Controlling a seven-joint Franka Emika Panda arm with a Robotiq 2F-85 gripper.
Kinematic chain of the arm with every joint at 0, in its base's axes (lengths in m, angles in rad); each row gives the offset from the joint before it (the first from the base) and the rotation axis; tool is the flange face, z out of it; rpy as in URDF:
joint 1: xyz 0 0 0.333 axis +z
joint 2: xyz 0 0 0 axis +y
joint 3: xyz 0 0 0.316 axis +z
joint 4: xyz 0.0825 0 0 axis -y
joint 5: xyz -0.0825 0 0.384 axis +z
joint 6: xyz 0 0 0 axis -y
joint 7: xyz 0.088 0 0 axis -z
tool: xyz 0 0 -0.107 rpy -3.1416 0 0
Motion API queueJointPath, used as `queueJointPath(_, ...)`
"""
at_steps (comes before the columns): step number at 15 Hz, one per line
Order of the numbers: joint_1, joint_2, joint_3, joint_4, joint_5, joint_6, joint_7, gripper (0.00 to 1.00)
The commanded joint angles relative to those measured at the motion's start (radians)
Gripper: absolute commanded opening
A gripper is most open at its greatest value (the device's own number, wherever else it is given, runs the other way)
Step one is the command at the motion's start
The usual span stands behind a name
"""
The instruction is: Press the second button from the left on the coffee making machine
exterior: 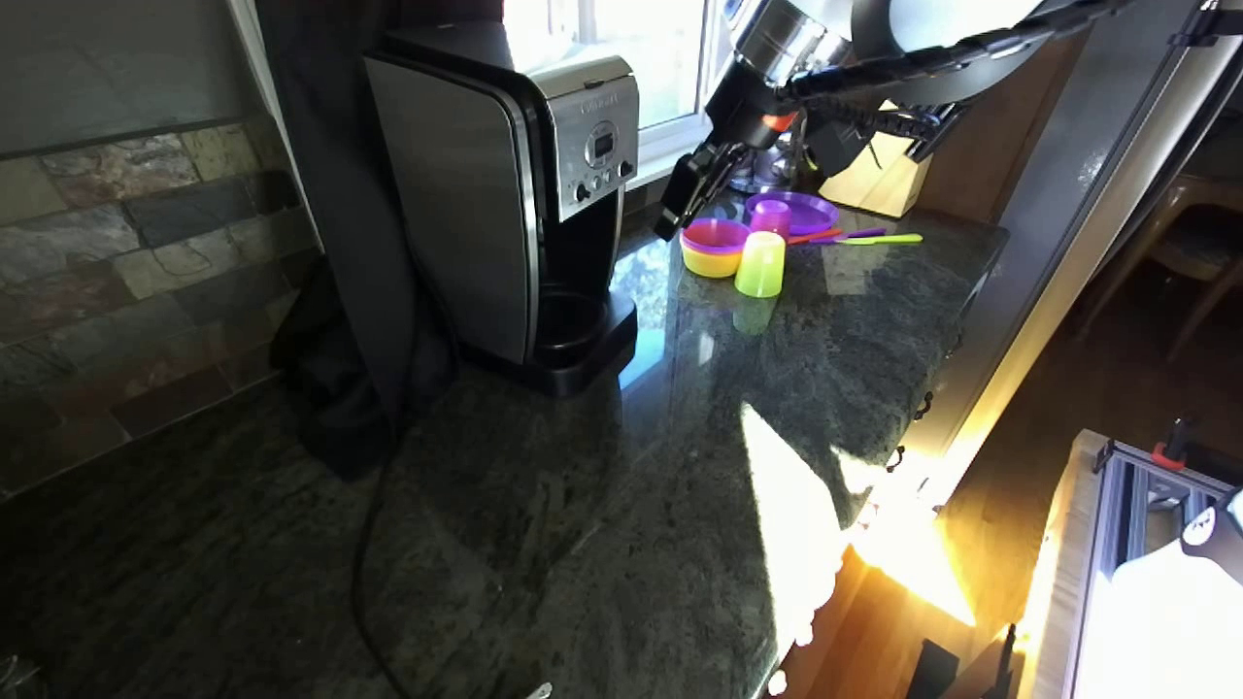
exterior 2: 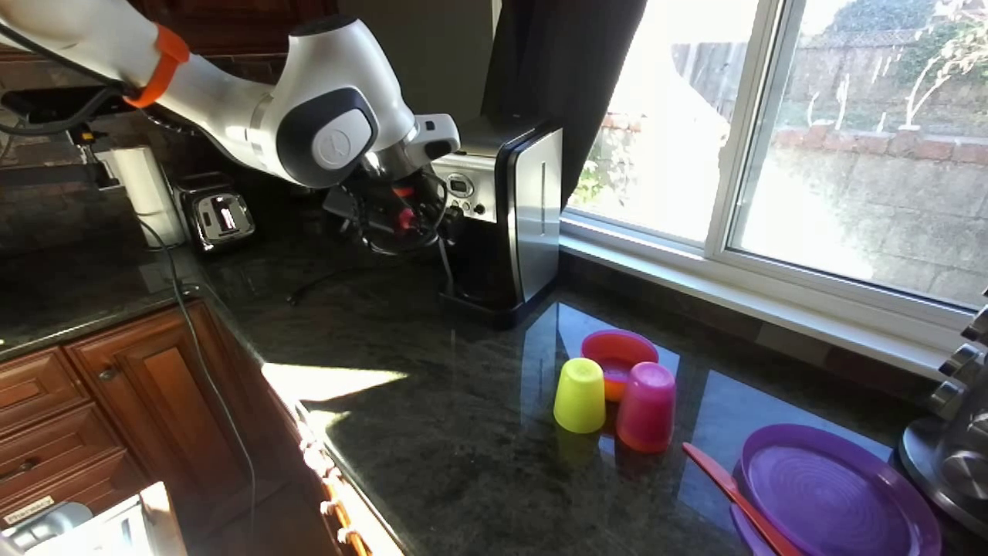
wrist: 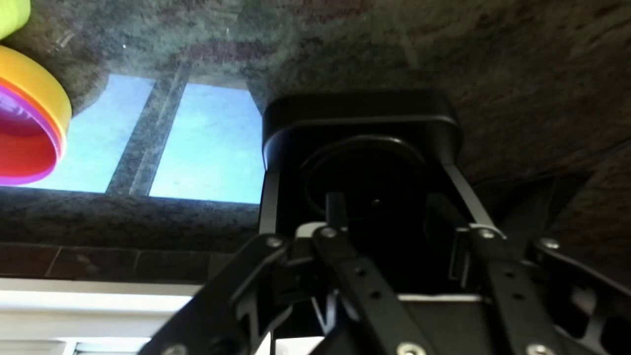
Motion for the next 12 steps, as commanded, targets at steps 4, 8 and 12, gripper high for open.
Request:
queueJointPath(4, -0.091, -0.095, 0.083, 0.038, 0.058, -0.349, -0.092, 0.99)
queueJointPath(8, -0.126, -0.121, 0.093, 0.084, 0.046, -0.521, -0.1, 1.0)
queueJointPath(12, -0.148, -0.128, 0.101, 0.141, 0.035, -0.658, -0.11, 0.99)
